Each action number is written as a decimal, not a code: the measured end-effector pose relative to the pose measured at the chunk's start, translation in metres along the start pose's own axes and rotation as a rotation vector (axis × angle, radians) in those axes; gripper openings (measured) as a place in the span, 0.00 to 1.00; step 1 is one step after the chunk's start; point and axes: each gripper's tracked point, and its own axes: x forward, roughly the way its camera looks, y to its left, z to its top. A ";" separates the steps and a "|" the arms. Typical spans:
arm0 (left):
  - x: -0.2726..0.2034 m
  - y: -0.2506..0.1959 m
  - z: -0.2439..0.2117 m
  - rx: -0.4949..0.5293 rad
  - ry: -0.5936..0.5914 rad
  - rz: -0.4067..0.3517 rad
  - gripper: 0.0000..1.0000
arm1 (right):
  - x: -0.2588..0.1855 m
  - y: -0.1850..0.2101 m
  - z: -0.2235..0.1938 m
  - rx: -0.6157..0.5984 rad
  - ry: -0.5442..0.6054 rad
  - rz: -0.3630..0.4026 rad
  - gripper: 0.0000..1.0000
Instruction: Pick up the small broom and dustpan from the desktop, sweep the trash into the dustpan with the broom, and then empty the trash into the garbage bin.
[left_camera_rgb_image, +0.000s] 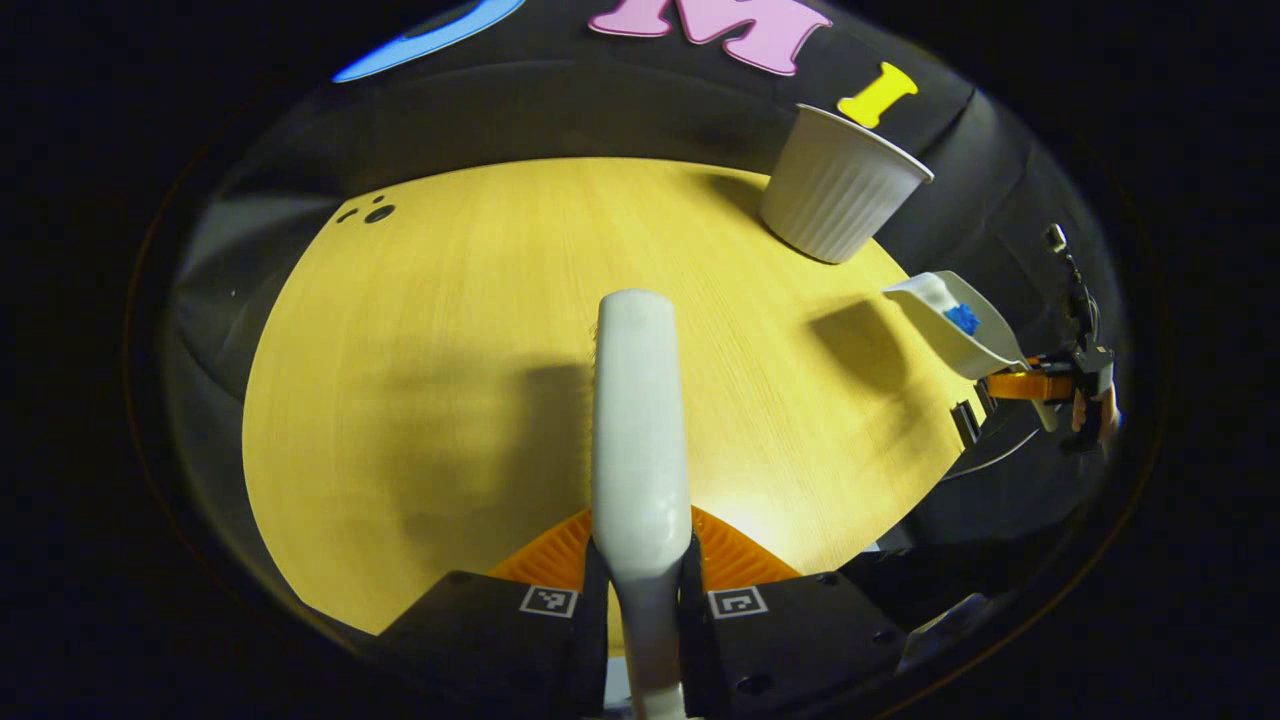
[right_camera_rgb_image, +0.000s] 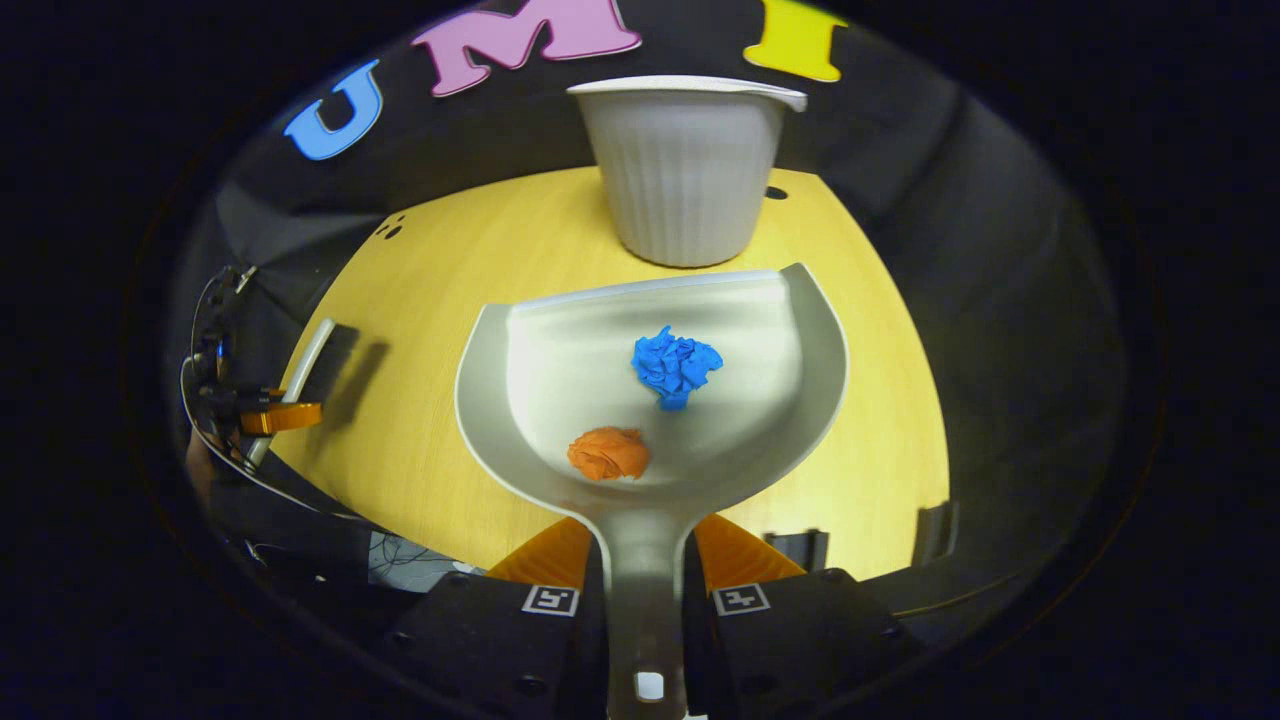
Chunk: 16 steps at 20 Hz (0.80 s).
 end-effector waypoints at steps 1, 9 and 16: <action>-0.006 0.004 -0.002 -0.016 -0.009 0.001 0.33 | -0.009 -0.007 0.007 0.023 -0.009 -0.019 0.34; -0.033 0.046 -0.036 -0.192 -0.048 0.040 0.33 | -0.073 -0.057 0.074 0.166 -0.138 -0.055 0.33; -0.065 0.082 -0.061 -0.272 -0.064 0.095 0.33 | -0.091 -0.087 0.166 0.164 -0.218 -0.089 0.34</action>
